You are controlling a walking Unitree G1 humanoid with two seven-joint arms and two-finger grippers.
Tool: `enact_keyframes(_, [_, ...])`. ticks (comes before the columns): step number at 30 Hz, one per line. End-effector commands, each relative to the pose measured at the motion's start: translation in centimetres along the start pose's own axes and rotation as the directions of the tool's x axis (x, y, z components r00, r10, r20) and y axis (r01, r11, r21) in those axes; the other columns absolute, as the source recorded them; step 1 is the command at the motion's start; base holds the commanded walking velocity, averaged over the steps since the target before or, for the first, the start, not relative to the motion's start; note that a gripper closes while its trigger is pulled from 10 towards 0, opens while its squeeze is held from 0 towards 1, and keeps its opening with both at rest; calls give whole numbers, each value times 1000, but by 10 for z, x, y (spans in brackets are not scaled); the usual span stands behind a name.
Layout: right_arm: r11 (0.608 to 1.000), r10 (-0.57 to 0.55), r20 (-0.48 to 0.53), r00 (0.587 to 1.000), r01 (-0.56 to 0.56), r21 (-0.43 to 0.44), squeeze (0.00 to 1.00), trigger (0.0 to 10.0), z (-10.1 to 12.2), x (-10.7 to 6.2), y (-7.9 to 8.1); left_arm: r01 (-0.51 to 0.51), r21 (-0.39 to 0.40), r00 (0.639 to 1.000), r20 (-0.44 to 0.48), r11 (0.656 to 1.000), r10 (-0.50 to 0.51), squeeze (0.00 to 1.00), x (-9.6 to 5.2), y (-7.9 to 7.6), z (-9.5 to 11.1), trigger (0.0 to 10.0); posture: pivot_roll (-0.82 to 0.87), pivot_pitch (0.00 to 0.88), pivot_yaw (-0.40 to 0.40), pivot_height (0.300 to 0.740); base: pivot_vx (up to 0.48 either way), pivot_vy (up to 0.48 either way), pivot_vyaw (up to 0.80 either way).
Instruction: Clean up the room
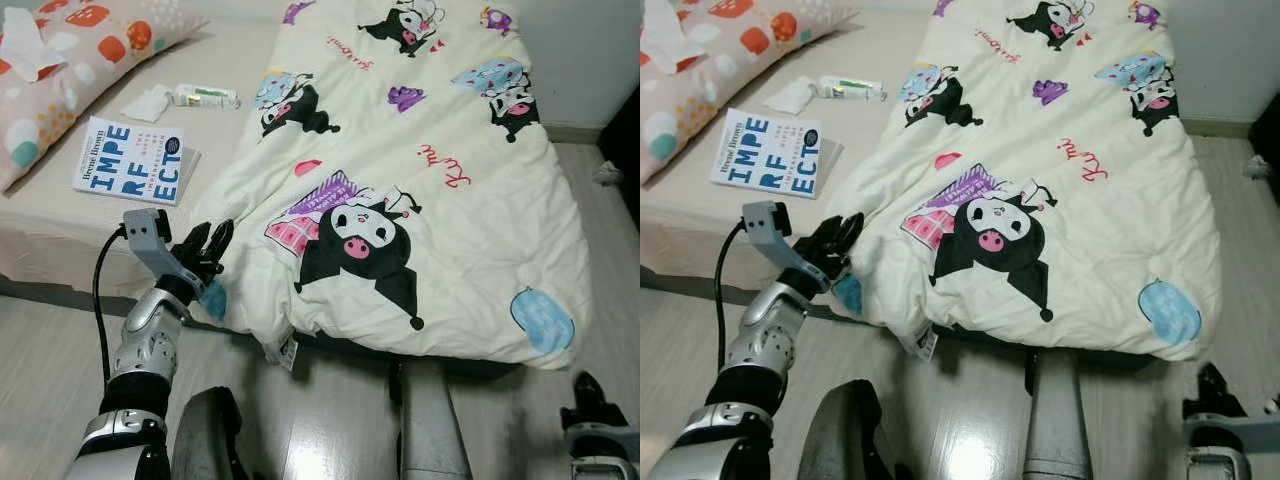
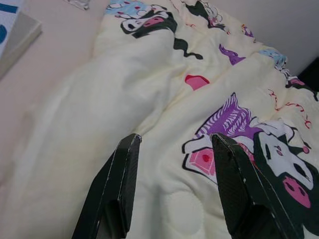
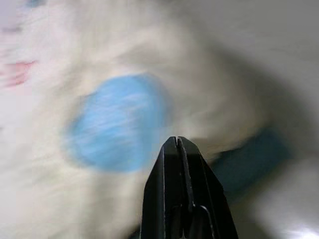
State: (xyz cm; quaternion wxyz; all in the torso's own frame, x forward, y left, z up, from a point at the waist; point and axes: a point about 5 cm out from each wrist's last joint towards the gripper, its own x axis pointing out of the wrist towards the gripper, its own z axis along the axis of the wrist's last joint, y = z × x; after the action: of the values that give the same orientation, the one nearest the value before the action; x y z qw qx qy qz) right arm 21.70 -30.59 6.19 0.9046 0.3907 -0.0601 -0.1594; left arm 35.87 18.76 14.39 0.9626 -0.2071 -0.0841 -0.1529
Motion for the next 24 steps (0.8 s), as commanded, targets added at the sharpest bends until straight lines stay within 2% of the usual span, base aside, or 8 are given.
enact_keyframes(1, [998,48,-47,998,-47,29,24,10000,-10,-4,5,-21,0,999,-30,1000,21,0,-6,4,-9,10000,-180,282,105,497,0,0,0])
enact_keyframes(4, [996,80,-65,995,-78,37,24,10000,-14,-3,11,-20,0,999,-31,1000,20,0,-7,4,-9,10000,-174,288,104,497,0,0,0])
enact_keyframes(5, [979,190,-141,972,-176,107,1000,10000,-36,-6,29,-19,3,999,-36,1000,19,0,-9,4,-10,10000,-164,292,105,497,0,0,0])
enact_keyframes(6, [979,190,-141,972,-176,107,1000,10000,-36,-6,29,-19,3,999,-36,1000,19,0,-9,4,-10,10000,-164,292,105,497,0,0,0])
enact_keyframes(8, [959,262,-201,944,-230,165,1000,10000,-55,-10,42,-18,7,999,-39,1000,18,0,-10,4,-10,10000,-155,293,103,497,0,0,0])
enact_keyframes(13, [949,276,-213,937,-230,215,1000,10000,-67,-16,45,-22,15,999,-36,1000,23,0,-11,7,-8,10000,-145,295,105,497,0,0,0])
enact_keyframes(17, [945,274,-204,940,-224,239,1000,10000,-66,-18,44,-26,18,999,-36,1000,26,0,-12,8,-7,10000,-141,298,104,497,0,0,0])
enact_keyframes(24, [949,211,-158,965,-163,271,1000,10000,-59,-23,30,-25,18,999,-43,1000,26,0,-14,9,-8,10000,-141,304,108,497,0,0,0])
